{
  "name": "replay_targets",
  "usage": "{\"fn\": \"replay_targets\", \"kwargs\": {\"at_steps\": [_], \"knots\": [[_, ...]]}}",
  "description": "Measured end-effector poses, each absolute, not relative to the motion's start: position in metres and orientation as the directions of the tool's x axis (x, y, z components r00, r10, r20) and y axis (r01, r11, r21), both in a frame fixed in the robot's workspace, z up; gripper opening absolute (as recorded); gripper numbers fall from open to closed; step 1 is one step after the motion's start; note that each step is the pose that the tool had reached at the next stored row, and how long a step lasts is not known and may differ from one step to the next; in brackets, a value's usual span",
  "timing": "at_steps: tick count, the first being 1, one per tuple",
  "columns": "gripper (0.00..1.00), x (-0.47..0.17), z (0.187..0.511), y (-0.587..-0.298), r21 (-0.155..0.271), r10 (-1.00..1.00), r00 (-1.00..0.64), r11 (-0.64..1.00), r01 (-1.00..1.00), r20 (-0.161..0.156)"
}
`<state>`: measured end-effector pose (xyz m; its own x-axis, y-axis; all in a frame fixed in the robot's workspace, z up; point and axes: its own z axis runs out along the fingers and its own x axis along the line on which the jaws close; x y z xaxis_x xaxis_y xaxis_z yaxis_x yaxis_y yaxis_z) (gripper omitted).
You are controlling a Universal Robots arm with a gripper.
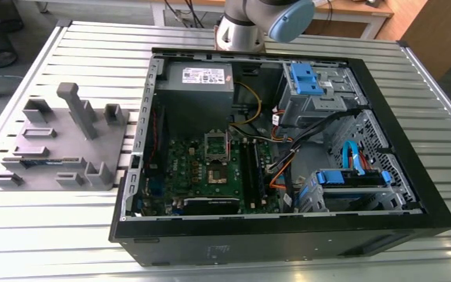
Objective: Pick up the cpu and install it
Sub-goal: 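Pick up the cpu and move it towards the insertion slot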
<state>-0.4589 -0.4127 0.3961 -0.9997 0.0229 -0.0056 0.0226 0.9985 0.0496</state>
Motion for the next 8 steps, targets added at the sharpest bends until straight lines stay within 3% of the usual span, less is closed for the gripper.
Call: {"fn": "replay_targets", "kwargs": {"at_steps": [8], "knots": [[0.47, -0.4490, 0.3961, -0.4127, 0.050, 0.023, -1.000, 0.999, 0.023, -0.006]]}}
